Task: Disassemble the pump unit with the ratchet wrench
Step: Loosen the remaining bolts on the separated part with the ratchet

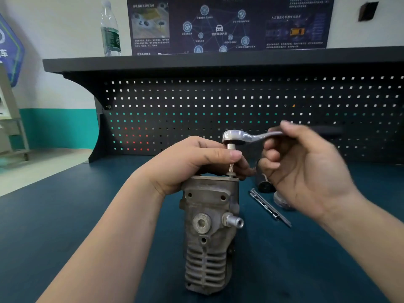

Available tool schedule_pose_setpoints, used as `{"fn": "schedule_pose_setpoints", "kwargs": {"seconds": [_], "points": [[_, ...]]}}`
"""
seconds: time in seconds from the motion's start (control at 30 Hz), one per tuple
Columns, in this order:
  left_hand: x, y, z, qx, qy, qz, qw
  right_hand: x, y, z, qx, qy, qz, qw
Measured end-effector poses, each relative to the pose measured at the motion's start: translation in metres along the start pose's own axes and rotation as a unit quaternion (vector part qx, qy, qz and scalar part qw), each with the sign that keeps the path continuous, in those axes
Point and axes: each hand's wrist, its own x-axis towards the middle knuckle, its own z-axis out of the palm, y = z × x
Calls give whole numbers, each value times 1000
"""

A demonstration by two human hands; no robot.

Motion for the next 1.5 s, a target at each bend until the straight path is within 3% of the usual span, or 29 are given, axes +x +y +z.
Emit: {"fn": "schedule_pose_setpoints", "kwargs": {"seconds": [0.03, 0.07, 0.2, 0.33, 0.47, 0.53, 0.57, 0.63, 0.7, 0.73, 0.83, 0.9, 0.93, 1.0, 1.03, 1.13, 1.2, 1.27, 1.3, 1.33, 1.37, 1.43, 1.5], "points": [[0, 0, 0, 4, 0, 1, 1000, -7, -6, 7, -108, -37, -100, 988], [0, 0, 0, 7, -5, 2, 1000, -14, -9, 19, -191, -60, -135, 970], [0, 1, 4, -8, -28, 13, 999, -10, -5, 38, -250, 23, -55, 966], [-2, 1, 3, -16, -35, -3, 999, -7, -9, 26, -146, 7, -35, 989], [-1, 0, 2, -7, -5, 2, 1000, 5, 4, 2, 99, 41, 128, 986], [0, 0, 2, 9, 5, 1, 1000, 7, 11, -1, 101, 52, 138, 984], [0, 0, 2, 13, 11, -1, 1000, 4, 11, -1, 74, 44, 113, 990], [0, 0, 1, 18, 15, 1, 1000, 0, 5, 4, -75, 20, -43, 996], [-1, 0, 2, 20, 2, 11, 1000, -2, 3, 22, -342, 16, -193, 920], [-1, 1, 3, 17, -7, 14, 1000, -2, 5, 24, -404, 30, -195, 893], [-1, 2, 5, 8, -18, 14, 1000, -13, 6, 28, -420, 26, -232, 877], [-2, 1, 4, 1, -14, 11, 1000, -18, 3, 19, -366, -23, -261, 893], [-2, 0, 3, -8, -13, 9, 1000, -14, -1, 13, -300, -33, -229, 925], [-3, 0, 3, -27, -20, -4, 999, -2, 0, 6, -130, -3, -102, 986], [-3, 0, 3, -28, -23, -11, 999, 3, 2, 2, -49, 18, -28, 998], [-3, 1, 3, -10, -13, -16, 1000, 11, 19, -4, 114, 60, 118, 985], [-2, 1, 2, -1, -3, -16, 1000, 13, 25, -7, 126, 60, 132, 981], [-2, 1, 2, -2, 3, -17, 1000, 9, 18, -7, 49, 49, 52, 996], [-3, 1, 1, -2, 3, -16, 1000, 6, 13, -9, -30, 26, -39, 998], [-2, 1, 1, -3, 0, -14, 1000, 2, 7, 0, -142, -7, -136, 980], [-2, 0, 1, -8, -6, -12, 1000, -2, 4, 6, -265, -35, -231, 936], [-1, 0, 2, -25, -18, -8, 999, -4, 2, 19, -419, -41, -251, 872], [-1, 0, 3, -35, -26, 0, 999, -5, 2, 23, -443, -26, -254, 859]]}}
